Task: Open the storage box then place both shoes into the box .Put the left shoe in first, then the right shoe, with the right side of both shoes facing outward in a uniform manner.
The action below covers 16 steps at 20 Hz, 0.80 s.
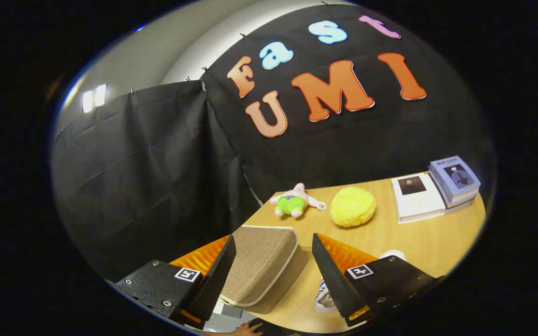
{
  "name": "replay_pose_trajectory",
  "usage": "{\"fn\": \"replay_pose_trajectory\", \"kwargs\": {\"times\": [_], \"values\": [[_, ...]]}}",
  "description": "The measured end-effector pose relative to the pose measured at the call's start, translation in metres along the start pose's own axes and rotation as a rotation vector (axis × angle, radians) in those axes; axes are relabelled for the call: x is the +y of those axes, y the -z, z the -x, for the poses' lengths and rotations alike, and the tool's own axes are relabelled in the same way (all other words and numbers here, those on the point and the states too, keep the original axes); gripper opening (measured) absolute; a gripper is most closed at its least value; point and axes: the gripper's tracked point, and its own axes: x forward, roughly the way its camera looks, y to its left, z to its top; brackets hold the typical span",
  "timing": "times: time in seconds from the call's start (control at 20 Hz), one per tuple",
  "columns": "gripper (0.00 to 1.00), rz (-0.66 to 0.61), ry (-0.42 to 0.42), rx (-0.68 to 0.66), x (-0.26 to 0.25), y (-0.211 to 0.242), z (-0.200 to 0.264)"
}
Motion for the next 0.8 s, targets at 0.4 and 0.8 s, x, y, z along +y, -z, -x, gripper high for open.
{"fn": "replay_pose_trajectory", "kwargs": {"times": [0.4,0.8], "values": [[0.97,-0.217,-0.106,0.211,0.008,0.070,-0.053],[0.97,-0.325,-0.172,0.300,0.010,0.114,-0.091]]}}
